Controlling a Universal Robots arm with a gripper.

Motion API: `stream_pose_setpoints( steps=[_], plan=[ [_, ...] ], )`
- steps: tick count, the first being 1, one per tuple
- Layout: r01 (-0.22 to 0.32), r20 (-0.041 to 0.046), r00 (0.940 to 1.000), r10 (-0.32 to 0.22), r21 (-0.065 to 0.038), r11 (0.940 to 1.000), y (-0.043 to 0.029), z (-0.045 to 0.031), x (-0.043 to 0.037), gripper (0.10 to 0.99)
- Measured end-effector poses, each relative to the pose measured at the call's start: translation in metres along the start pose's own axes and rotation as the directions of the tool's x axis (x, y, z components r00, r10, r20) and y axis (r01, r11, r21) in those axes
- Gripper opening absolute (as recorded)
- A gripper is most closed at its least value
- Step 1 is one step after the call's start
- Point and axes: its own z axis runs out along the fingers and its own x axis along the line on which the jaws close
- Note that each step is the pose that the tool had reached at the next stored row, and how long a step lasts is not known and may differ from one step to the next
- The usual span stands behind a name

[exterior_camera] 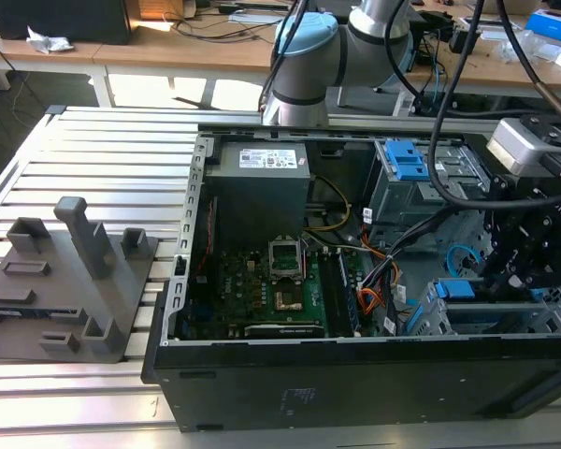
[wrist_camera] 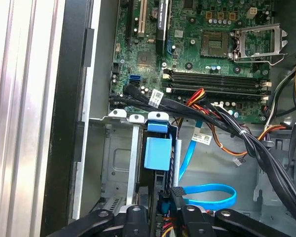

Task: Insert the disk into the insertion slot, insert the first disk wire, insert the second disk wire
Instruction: 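Insert the second disk wire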

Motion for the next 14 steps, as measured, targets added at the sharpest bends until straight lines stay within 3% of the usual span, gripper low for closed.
stream_pose_setpoints(
  steps=[2, 3, 5, 9, 14],
  plan=[
    [0.0, 0.0003, 1.0, 0.0, 0.0, 1.0, 0.0004, -0.0046, 0.0003, 0.302],
    [0.0, 0.0, 1.0, 0.0, 0.0, 1.0, 0.0011, -0.0136, 0.0008, 0.302],
    [0.0, 0.0, 1.0, 0.0, 0.0, 1.0, 0.0016, -0.0211, 0.0012, 0.302],
    [0.0, -0.0001, 1.0, 0.0, 0.0, 1.0, 0.0022, -0.0284, 0.0016, 0.302],
    [0.0, -0.0001, 1.0, 0.0, 0.0, 1.0, 0.0024, -0.0311, 0.0018, 0.286]
  ],
)
